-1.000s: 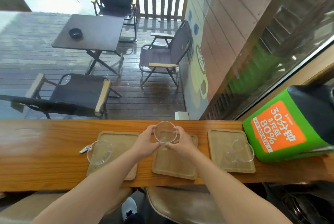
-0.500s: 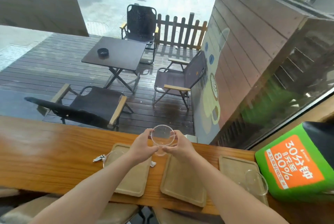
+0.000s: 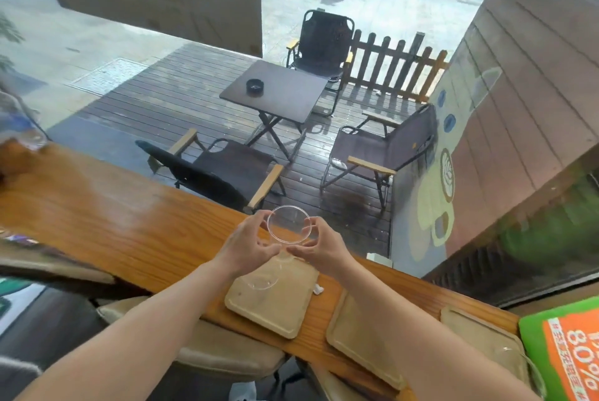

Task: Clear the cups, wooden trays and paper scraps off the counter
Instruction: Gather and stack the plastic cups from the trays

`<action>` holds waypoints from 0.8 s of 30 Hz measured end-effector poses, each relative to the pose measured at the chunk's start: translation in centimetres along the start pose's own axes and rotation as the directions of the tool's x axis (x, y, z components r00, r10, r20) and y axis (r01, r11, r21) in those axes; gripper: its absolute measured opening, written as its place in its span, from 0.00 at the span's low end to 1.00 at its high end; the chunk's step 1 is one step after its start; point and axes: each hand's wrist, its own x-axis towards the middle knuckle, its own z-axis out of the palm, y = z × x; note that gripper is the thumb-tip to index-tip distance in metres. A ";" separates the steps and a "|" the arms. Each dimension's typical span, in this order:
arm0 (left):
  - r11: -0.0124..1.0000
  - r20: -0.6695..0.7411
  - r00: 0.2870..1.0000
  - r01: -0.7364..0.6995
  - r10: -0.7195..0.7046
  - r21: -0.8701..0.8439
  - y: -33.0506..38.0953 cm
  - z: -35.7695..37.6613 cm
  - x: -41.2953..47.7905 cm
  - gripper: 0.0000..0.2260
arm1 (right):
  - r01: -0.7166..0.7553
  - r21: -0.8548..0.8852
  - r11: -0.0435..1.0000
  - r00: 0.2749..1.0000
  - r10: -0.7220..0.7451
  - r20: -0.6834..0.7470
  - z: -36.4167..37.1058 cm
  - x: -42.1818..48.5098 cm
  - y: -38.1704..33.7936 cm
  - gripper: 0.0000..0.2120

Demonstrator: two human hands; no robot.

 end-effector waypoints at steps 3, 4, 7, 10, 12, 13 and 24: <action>1.000 -0.040 0.999 0.011 -0.010 0.025 -1.0 -1.1 -0.9 0.29 | 0.015 -0.008 1.000 0.999 -0.014 0.030 1.4 0.3 -1.0 0.31; 0.999 -0.050 0.999 0.011 -0.009 0.038 -1.3 -1.4 -1.1 0.29 | 0.014 -0.006 1.000 0.999 -0.014 0.041 1.8 0.4 -1.2 0.31; 0.999 -0.061 0.998 0.002 0.001 0.054 -2.1 -2.4 -2.0 0.29 | 0.010 -0.006 1.000 0.998 -0.009 0.066 2.9 0.4 -1.9 0.33; 0.997 -0.049 0.999 0.009 -0.005 0.072 -2.9 -2.9 -2.8 0.29 | 0.011 -0.021 1.000 0.996 -0.009 0.090 3.9 0.2 -2.0 0.34; 0.996 -0.041 0.999 0.021 -0.017 0.085 -3.3 -2.9 -3.3 0.29 | 0.006 -0.031 1.000 0.995 -0.003 0.098 4.4 0.1 -1.8 0.33; 0.996 -0.039 0.999 0.025 -0.022 0.089 -3.5 -2.8 -3.5 0.29 | -0.002 -0.033 0.999 0.995 0.005 0.103 4.6 0.0 -1.7 0.32; 0.988 0.070 0.994 0.076 -0.086 0.134 -5.2 -1.5 -4.6 0.32 | -0.067 -0.099 0.993 0.991 0.078 0.107 6.0 -0.5 -0.6 0.40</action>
